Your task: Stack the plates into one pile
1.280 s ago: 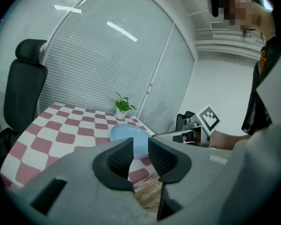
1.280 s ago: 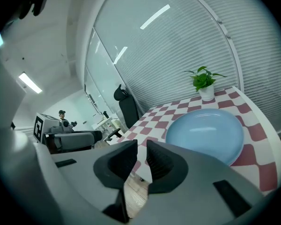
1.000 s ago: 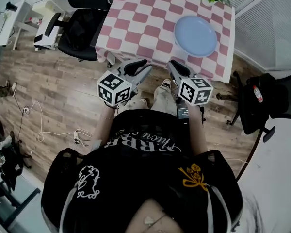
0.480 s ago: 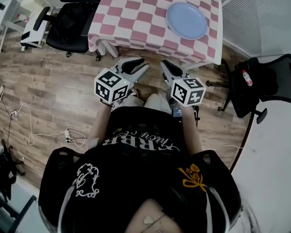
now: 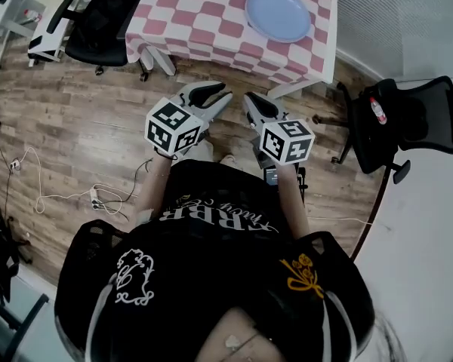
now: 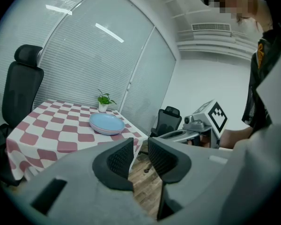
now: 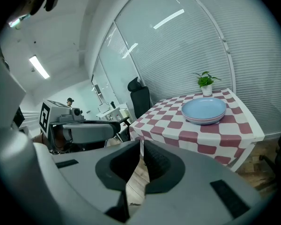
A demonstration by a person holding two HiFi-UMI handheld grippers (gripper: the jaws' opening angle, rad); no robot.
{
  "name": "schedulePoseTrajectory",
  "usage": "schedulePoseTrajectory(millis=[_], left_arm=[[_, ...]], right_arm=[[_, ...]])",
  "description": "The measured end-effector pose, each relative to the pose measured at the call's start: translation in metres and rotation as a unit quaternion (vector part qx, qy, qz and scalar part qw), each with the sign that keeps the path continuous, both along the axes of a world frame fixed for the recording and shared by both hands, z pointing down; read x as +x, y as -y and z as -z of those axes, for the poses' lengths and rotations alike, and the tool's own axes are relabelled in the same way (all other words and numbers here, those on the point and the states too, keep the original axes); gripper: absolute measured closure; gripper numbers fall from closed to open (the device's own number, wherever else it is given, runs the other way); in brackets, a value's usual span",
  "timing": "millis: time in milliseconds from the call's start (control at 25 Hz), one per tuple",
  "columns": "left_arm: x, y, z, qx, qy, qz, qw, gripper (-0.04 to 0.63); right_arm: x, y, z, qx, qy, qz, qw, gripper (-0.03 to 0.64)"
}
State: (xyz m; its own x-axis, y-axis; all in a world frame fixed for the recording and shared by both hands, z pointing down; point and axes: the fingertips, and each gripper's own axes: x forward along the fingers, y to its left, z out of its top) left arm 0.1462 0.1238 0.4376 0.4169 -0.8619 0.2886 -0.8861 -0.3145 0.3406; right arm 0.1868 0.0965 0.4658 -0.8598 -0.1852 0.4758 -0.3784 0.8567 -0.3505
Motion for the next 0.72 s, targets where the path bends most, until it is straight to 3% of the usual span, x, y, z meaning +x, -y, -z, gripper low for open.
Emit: schedulePoseTrajectory(millis=[400,720], left_arm=[[0.087,-0.028,-0.004,-0.007,0.015,0.001,0.9999,0.488],[0.116,-0.045,-0.005,-0.010,0.027,0.008,0.9996,0.488]], right_arm=[[0.085,-0.024,-0.003,-0.002,0.013,-0.004,1.000,0.591],[0.113,-0.038,-0.001,-0.002,0.027,0.001,1.000,0.591]])
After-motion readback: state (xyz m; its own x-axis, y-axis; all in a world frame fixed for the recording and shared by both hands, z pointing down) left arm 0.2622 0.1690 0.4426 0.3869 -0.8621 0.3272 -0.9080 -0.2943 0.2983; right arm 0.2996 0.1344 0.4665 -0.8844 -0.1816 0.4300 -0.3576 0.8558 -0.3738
